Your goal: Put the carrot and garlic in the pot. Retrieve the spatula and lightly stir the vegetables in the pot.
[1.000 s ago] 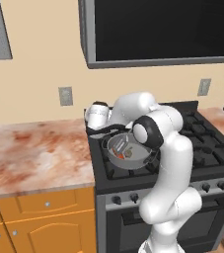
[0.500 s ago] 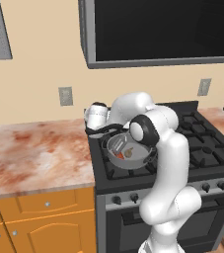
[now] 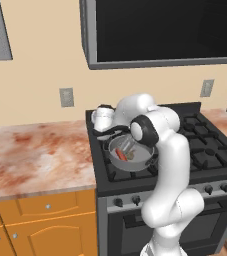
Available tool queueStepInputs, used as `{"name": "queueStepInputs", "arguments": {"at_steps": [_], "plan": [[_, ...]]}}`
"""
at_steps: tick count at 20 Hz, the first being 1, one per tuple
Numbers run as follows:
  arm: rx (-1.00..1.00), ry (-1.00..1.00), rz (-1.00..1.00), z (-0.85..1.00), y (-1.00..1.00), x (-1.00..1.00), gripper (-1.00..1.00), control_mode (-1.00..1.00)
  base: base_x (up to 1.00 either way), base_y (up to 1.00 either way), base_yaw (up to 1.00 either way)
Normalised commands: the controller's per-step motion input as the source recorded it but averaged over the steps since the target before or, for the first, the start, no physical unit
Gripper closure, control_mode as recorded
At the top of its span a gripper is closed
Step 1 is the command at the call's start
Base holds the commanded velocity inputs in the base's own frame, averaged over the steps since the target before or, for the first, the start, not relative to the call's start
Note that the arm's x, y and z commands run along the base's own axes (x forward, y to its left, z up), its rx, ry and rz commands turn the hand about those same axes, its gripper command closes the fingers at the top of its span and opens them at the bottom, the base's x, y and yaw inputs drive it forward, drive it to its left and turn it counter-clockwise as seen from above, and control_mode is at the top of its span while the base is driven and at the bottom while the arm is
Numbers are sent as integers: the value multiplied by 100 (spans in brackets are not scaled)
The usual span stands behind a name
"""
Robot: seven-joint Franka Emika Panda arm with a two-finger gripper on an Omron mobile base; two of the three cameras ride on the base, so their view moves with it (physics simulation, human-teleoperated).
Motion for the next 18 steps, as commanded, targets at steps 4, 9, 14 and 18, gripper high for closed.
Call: {"name": "queueStepInputs", "arguments": {"at_steps": [4,9,14,18], "plan": [[-8,0,0,-19,-59,21,100,-100,0,0,0],[-5,0,0,5,-41,20,100,-100,0,0,0],[0,-1,0,48,0,-2,100,-100,0,0,0],[0,-1,0,25,0,-32,100,-100,0,0,0]]}}
